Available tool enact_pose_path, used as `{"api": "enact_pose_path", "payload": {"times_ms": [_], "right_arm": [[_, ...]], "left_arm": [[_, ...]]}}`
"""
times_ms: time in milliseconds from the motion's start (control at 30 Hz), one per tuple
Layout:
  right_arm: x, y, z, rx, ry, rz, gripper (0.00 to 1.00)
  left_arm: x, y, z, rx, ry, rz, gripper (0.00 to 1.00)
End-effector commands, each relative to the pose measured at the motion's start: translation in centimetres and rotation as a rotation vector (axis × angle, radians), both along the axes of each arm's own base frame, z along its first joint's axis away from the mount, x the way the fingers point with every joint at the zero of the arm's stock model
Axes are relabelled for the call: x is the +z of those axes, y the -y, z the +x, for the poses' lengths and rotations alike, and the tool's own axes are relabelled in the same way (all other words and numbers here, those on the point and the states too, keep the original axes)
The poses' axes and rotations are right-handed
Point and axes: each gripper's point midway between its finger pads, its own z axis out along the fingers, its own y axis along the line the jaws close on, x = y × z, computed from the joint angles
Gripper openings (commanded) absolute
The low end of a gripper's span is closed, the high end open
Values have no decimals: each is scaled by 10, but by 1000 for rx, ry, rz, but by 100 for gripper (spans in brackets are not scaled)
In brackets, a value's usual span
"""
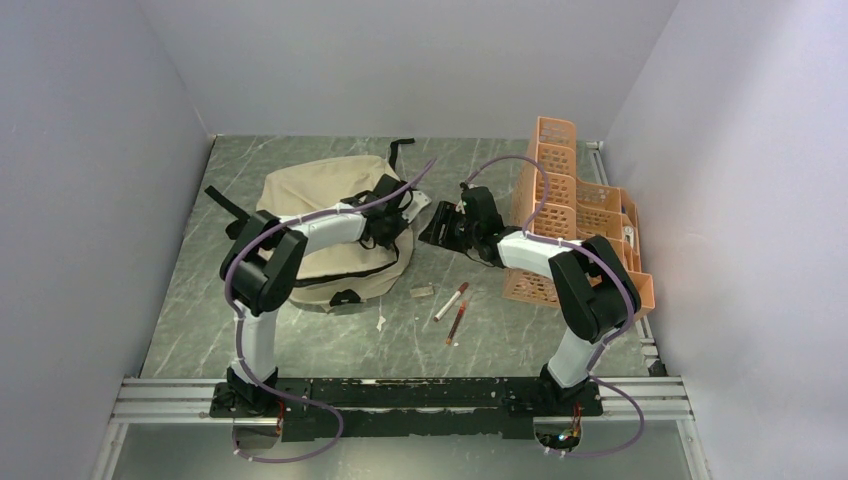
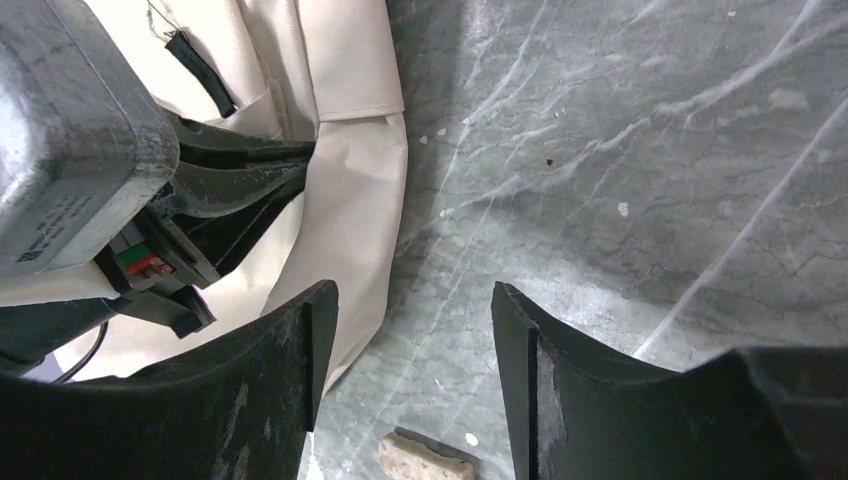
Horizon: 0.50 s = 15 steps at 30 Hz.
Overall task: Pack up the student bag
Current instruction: Zip the student bag at the center of the board.
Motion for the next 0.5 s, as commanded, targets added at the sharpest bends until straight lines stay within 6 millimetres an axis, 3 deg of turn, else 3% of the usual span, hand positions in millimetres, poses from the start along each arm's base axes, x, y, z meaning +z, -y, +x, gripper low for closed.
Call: {"api": "enact_pose_path", "payload": {"times_ms": [0, 200, 300, 467], "right_arm": [[0, 9, 2, -8, 8, 6, 62], [-2, 7, 1, -6, 1, 9, 62], [-3, 7, 1, -4, -2, 13, 61], [-1, 7, 1, -6, 0, 15, 61]], "left_arm": [[14, -10, 5, 45, 28, 15, 5], [62, 1, 2, 31, 92, -106, 5], [66, 2, -2, 20, 88, -124, 5], [56, 3, -11, -2, 45, -122, 5]]}}
